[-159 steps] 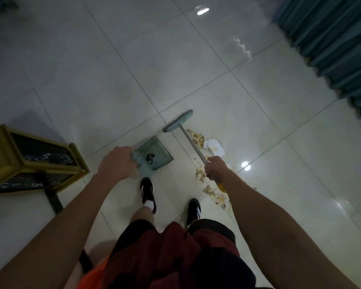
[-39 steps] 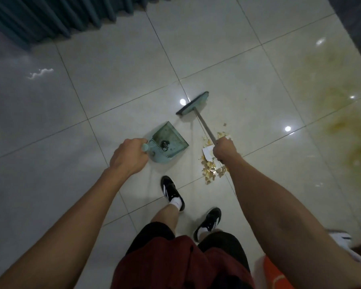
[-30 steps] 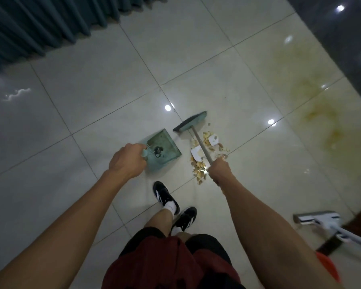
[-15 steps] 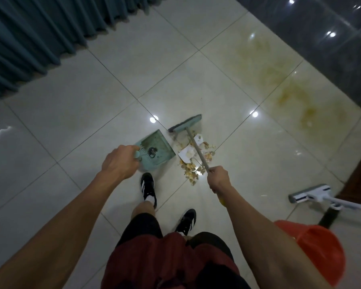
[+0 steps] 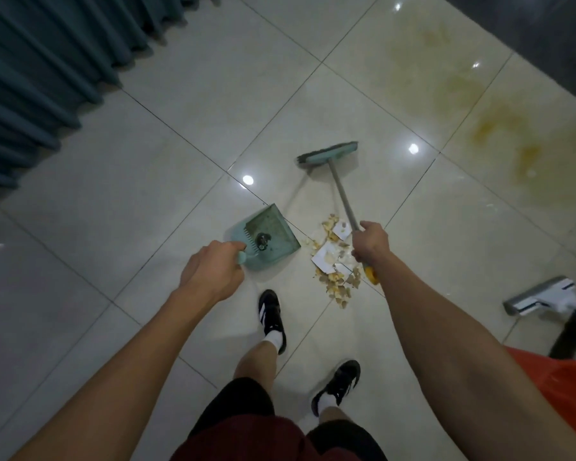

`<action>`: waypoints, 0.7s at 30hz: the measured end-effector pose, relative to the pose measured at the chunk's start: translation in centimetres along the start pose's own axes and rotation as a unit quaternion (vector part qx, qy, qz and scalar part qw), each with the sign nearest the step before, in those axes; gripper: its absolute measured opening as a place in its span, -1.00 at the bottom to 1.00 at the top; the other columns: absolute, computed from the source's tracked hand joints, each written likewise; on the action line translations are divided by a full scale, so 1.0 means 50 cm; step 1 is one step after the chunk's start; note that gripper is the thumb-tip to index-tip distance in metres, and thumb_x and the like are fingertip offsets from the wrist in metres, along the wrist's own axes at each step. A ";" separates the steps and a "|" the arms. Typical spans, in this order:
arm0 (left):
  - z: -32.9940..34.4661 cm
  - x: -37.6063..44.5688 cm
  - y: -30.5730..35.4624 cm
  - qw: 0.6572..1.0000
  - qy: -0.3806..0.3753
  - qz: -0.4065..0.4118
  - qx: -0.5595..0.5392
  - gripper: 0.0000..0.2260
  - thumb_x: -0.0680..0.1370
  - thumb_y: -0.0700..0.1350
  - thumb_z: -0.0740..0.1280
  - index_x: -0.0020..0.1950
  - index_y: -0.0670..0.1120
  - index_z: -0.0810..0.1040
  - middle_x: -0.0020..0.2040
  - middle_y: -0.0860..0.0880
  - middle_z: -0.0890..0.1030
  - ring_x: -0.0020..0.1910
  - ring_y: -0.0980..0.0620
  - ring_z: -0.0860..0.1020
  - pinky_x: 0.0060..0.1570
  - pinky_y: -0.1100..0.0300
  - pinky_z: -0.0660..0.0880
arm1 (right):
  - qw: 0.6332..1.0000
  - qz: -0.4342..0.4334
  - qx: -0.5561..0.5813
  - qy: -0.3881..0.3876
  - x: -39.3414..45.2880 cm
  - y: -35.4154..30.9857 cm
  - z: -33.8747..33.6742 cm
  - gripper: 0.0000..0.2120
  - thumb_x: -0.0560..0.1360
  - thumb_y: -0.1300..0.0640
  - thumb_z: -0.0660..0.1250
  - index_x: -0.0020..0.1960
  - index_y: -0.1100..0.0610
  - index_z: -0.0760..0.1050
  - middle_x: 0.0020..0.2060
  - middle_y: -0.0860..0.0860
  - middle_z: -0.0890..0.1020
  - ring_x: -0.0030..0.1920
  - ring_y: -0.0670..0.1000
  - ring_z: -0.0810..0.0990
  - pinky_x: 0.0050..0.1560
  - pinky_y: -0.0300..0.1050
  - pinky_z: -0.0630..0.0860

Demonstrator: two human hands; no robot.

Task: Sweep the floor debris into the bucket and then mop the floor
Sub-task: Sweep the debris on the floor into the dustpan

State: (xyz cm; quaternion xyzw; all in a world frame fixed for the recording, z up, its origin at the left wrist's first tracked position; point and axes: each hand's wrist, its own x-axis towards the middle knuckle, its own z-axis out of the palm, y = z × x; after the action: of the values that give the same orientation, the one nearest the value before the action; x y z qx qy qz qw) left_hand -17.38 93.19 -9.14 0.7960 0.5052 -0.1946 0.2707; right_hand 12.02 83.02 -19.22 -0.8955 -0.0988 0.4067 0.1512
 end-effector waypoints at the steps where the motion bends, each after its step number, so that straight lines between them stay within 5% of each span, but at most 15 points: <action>1: -0.006 0.012 -0.004 1.000 -0.003 0.001 -0.001 -0.61 0.53 -0.20 0.24 0.28 0.12 0.58 -0.01 -0.11 0.63 -0.15 -0.16 0.59 -0.22 0.13 0.50 | 1.000 0.009 0.007 -0.007 0.008 -0.012 0.008 -0.47 0.54 0.32 0.13 0.50 0.12 0.35 0.04 0.11 0.54 -0.25 0.17 0.68 -0.07 0.11 0.66; 4: -0.021 0.038 -0.007 1.000 -0.012 0.012 0.006 -0.62 0.54 -0.19 0.24 0.29 0.11 0.57 0.00 -0.11 0.63 -0.14 -0.16 0.59 -0.21 0.12 0.52 | 0.998 0.059 0.023 -0.025 0.016 -0.027 0.017 -0.56 0.58 0.38 0.13 0.43 0.22 0.41 -0.02 0.16 0.55 -0.31 0.14 0.60 -0.32 -0.04 0.57; 7: -0.029 0.048 0.004 0.999 -0.013 0.031 0.021 -0.64 0.54 -0.19 0.24 0.29 0.08 0.58 -0.03 -0.11 0.62 -0.16 -0.15 0.59 -0.21 0.10 0.54 | 0.997 0.053 -0.020 -0.054 -0.009 -0.009 0.015 -0.72 0.58 0.35 0.18 0.26 0.32 0.50 -0.25 0.11 0.51 -0.36 0.07 0.53 -0.34 -0.06 0.55; 13: -0.022 0.034 0.035 0.997 -0.004 0.062 0.054 -0.64 0.57 -0.15 0.28 0.35 0.08 0.55 0.05 -0.10 0.64 -0.12 -0.13 0.59 -0.11 0.04 0.62 | 0.994 0.082 -0.055 -0.053 -0.104 0.099 0.047 -0.73 0.53 0.36 0.21 0.21 0.30 0.48 -0.01 0.22 0.61 -0.11 0.22 0.65 -0.18 0.14 0.68; 21: 0.037 -0.068 0.049 0.988 0.008 0.112 0.110 -0.61 0.58 -0.15 0.25 0.41 0.07 0.51 0.07 -0.14 0.63 -0.15 -0.11 0.56 -0.12 0.06 0.57 | 0.991 0.117 0.019 -0.068 -0.290 0.287 0.103 -0.77 0.57 0.32 0.18 0.21 0.30 0.44 -0.01 0.24 0.57 -0.16 0.23 0.64 -0.27 0.07 0.64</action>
State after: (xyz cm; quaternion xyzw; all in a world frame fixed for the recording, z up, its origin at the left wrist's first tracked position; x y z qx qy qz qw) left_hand -16.62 88.80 -8.00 0.8740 0.3905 -0.2112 0.1974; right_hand -0.53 66.23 -17.33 -0.8680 0.0041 0.4834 0.1131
